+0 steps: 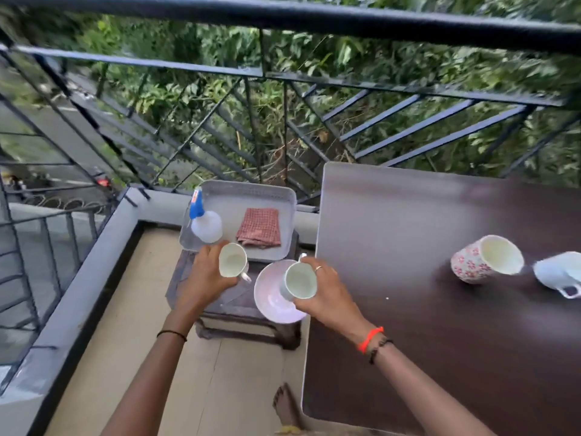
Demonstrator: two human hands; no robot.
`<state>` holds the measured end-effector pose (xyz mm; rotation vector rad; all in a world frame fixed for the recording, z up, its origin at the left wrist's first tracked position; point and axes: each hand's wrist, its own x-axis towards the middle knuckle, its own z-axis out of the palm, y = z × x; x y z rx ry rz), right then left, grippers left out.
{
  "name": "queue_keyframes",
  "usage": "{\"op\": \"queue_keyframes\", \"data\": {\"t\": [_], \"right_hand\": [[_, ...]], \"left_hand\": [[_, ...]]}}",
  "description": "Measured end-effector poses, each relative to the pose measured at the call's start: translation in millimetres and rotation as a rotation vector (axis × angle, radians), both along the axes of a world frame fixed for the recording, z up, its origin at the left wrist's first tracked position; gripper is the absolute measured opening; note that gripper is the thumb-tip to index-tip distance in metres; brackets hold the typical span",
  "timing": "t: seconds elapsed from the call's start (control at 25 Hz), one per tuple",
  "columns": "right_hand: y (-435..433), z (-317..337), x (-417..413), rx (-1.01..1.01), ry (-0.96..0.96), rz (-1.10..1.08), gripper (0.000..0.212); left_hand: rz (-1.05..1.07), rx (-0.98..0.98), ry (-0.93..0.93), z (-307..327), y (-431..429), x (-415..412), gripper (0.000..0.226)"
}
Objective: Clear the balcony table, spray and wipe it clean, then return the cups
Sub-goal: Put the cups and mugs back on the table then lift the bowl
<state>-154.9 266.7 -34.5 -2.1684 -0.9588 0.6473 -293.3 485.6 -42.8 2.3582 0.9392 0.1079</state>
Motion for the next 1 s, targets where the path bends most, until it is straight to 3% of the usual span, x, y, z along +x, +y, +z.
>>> {"op": "queue_keyframes", "data": {"t": [0.2,0.52,0.76,1.0], "right_hand": [[-101,30,49,-0.029,0.038,-0.211,0.088],[-283,35,111,-0.074,0.13,-0.408,0.08],[-390,29,155,-0.128,0.133,-0.455,0.082],[-456,18,197,-0.201,0.14,-0.498,0.079]], "left_hand": [[-0.174,-0.095,-0.035,38,-64,66,0.082],[-0.33,-0.16,-0.03,35,-232,159,0.094],[-0.384,-0.329,-0.03,21,-361,206,0.086],[-0.355,-0.33,0.008,7,-437,226,0.08]]}}
